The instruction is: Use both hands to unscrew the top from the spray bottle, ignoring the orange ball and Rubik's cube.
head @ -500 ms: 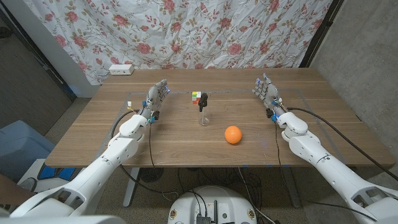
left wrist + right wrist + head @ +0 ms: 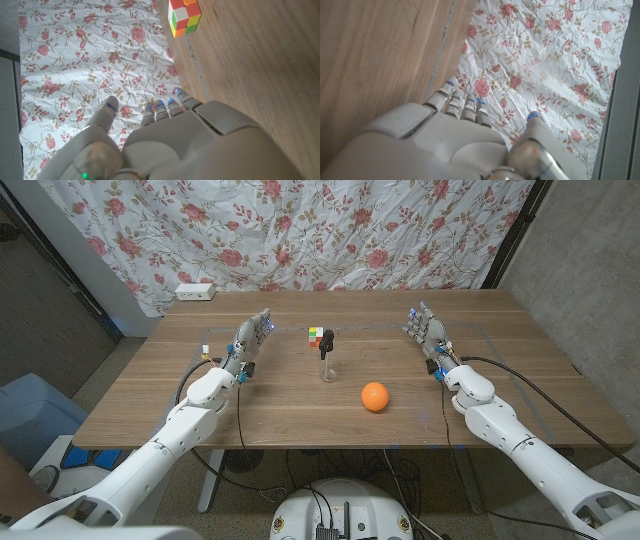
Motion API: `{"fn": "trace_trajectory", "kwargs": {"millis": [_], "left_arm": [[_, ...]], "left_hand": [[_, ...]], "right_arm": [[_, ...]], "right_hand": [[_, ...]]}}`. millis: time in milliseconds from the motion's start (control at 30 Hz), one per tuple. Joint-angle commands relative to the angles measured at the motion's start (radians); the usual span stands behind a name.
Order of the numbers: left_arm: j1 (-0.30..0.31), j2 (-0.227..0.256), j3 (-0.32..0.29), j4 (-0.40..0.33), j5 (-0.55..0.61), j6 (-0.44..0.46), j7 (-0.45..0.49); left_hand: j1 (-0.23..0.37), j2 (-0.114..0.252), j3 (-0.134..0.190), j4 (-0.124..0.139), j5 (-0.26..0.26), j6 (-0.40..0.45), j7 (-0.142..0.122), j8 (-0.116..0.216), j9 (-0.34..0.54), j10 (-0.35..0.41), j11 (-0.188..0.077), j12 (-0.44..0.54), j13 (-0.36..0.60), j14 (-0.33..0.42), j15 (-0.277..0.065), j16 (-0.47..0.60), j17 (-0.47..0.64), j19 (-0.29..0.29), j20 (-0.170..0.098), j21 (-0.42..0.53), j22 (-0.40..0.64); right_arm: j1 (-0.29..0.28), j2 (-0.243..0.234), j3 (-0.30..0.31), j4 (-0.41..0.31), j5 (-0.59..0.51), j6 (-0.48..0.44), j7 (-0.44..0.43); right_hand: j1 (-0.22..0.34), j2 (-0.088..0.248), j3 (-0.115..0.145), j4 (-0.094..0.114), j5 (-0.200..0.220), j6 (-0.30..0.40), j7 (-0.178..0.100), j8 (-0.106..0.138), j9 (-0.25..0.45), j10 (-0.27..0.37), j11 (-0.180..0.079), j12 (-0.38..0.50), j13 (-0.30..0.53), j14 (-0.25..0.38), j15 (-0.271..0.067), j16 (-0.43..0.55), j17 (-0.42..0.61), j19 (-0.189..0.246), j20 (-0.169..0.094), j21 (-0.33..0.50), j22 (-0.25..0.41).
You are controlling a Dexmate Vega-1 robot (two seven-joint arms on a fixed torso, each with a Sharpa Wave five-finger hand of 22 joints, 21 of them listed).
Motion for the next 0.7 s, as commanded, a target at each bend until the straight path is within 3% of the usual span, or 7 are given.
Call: {"fn": "trace_trajectory", "kwargs": {"millis": [33,233,367,700], "left_arm": [[0.07,0.072,-0.026,-0.119,0.003,0.043,0.025],[0.117,0.129,-0.048,-0.174,-0.001,0.059,0.015],[0.138,0.167,-0.057,-0.206,-0.002,0.073,-0.005],[0.148,0.187,-0.049,-0.213,0.034,0.051,-0.022]], "left_hand": [[0.015,-0.003,0.002,-0.02,-0.004,0.017,0.001,0.011,0.002,0.012,-0.006,0.009,0.003,0.009,-0.016,0.002,0.005,0.005,-0.049,-0.003,0.003],[0.038,-0.027,0.0,-0.067,-0.006,0.021,-0.01,0.012,0.002,0.023,-0.019,0.008,0.003,0.009,-0.025,-0.001,0.005,0.006,-0.055,-0.006,0.003],[0.048,-0.033,0.001,-0.082,-0.007,0.024,-0.013,0.013,0.002,0.025,-0.021,0.008,0.003,0.01,-0.03,-0.001,0.005,0.006,-0.056,-0.007,0.003],[0.088,-0.059,-0.001,-0.123,-0.009,0.051,-0.028,0.024,0.003,0.061,-0.032,0.013,0.004,0.027,-0.044,0.003,0.006,0.012,-0.06,-0.007,0.004]], "right_arm": [[-0.025,-0.02,0.001,-0.056,-0.013,-0.025,-0.024],[-0.039,-0.026,0.002,-0.076,-0.008,-0.027,-0.021],[-0.053,-0.038,0.005,-0.094,-0.003,-0.033,-0.018],[-0.078,-0.047,0.015,-0.106,-0.004,-0.014,-0.021]], "right_hand": [[-0.002,0.008,0.006,-0.001,0.008,0.01,0.0,0.005,0.003,0.0,0.005,0.004,0.003,0.001,0.009,0.005,-0.001,0.002,-0.004,0.007,0.002],[-0.002,0.008,0.007,-0.002,0.008,0.01,-0.001,0.006,0.003,0.001,0.006,0.004,0.002,0.001,0.009,0.006,-0.004,0.001,-0.004,0.007,0.002],[-0.002,0.008,0.007,-0.003,0.009,0.01,-0.001,0.006,0.003,0.001,0.006,0.005,0.002,0.001,0.009,0.006,-0.006,0.0,-0.004,0.007,0.002],[0.0,0.01,0.01,-0.006,0.01,0.008,-0.003,0.006,0.003,0.001,0.009,0.005,0.001,0.002,0.009,0.005,-0.01,-0.001,-0.006,0.008,0.002]]}}
